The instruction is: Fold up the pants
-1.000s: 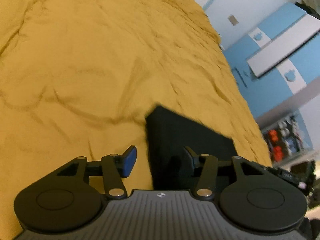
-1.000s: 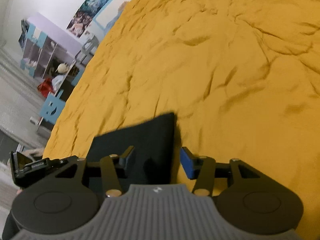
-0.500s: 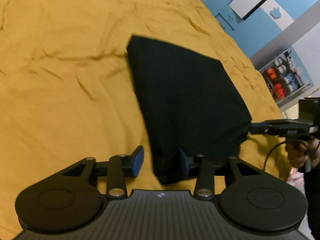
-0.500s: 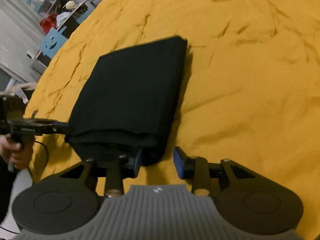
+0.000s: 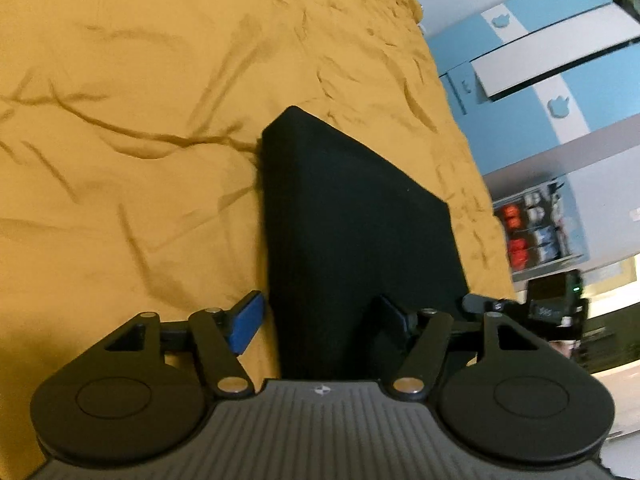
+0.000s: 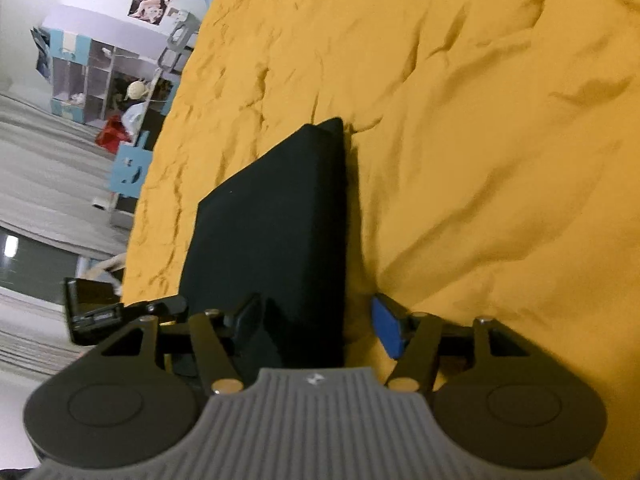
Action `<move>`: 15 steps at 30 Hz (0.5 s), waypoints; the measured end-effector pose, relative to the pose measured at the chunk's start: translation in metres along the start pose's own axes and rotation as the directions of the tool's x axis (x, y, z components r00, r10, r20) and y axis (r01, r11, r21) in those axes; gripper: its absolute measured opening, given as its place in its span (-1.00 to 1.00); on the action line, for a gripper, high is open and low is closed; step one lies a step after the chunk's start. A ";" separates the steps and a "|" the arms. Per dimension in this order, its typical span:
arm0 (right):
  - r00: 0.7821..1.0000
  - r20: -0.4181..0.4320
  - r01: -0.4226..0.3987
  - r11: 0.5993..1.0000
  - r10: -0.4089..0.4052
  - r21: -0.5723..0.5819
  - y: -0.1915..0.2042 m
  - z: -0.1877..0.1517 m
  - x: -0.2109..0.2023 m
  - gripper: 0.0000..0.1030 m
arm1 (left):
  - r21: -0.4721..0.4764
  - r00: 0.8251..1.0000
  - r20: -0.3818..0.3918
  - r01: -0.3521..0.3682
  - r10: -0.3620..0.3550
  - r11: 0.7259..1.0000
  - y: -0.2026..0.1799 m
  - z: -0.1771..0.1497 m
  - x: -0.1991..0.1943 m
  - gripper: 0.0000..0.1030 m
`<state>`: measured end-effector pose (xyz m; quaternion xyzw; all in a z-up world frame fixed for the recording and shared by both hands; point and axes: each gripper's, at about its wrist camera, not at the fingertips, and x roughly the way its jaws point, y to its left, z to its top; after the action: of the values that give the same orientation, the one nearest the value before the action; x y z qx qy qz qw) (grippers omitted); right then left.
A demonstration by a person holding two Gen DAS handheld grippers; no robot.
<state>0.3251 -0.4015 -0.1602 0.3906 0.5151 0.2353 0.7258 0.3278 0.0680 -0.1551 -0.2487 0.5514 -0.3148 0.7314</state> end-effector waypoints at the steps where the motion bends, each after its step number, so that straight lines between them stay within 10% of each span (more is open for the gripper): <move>1: 1.000 -0.006 -0.009 1.000 0.009 0.000 0.001 0.003 0.008 0.20 | -0.006 1.000 0.001 0.009 -0.009 1.000 0.001 0.002 0.005 0.52; 9: 0.996 -0.019 -0.089 0.995 0.089 -0.039 0.002 0.013 0.048 0.23 | 0.022 1.000 0.022 0.009 -0.010 1.000 -0.014 0.004 0.032 0.81; 15: 0.996 0.018 -0.092 0.994 0.093 -0.053 0.017 0.002 0.038 -0.59 | 0.096 0.997 0.073 -0.041 0.034 0.994 -0.036 -0.007 0.009 -0.15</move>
<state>0.3416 -0.3644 -0.1673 0.3973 0.4829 0.2779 0.7292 0.3162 0.0365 -0.1371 -0.2132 0.5135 -0.3186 0.7677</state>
